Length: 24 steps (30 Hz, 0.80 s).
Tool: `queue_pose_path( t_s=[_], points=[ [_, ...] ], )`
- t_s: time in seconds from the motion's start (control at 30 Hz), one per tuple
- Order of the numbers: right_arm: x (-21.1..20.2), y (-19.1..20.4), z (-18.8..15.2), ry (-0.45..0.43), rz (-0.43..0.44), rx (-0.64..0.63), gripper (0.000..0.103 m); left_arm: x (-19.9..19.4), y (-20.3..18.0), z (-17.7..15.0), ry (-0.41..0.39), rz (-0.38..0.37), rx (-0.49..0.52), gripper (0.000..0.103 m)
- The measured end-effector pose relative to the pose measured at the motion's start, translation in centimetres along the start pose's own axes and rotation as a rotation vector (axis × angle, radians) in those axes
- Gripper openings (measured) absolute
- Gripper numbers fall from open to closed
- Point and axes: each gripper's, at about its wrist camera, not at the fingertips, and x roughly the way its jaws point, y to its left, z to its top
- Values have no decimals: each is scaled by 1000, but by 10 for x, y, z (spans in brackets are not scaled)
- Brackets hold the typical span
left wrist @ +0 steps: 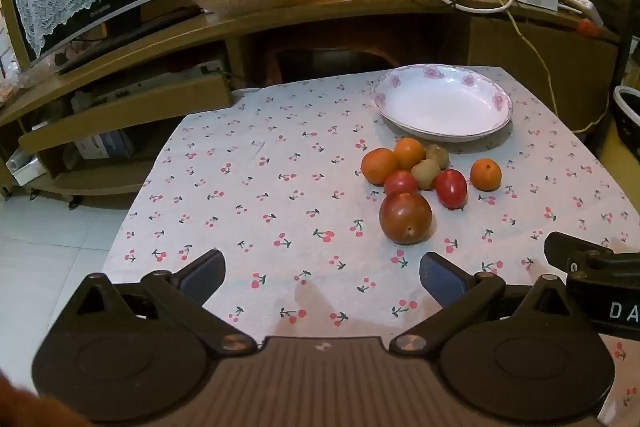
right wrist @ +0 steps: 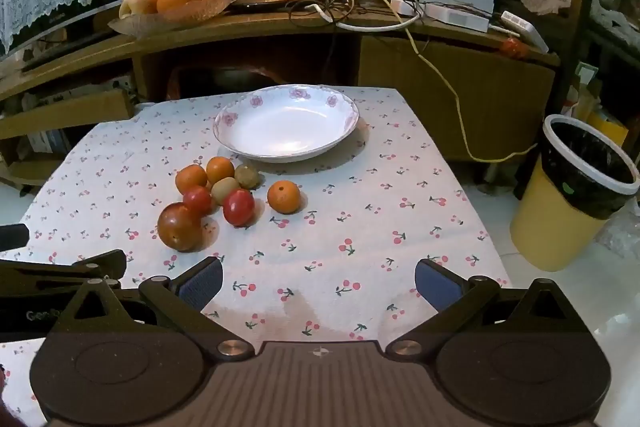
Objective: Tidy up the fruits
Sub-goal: 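Move both tools toward the fruit cluster beside the white plate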
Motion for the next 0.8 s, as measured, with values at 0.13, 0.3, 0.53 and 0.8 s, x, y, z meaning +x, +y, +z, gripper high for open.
queue_pose_path(
  t_s=[0.13, 0.3, 0.53, 0.8],
  points=[
    [1, -5, -1, 9, -14, 6, 101, -2, 1, -1, 0, -7, 6, 103],
    [10, -2, 0, 38, -29, -8, 101, -1, 3, -6, 0, 2, 1, 103],
    [13, -1, -1, 49, -35, -16, 101, 6, 2, -1, 12, -3, -8, 103],
    [16, -1, -1, 58, -30, -6, 101, 9, 1, -1, 19, -7, -11, 103]
  ],
)
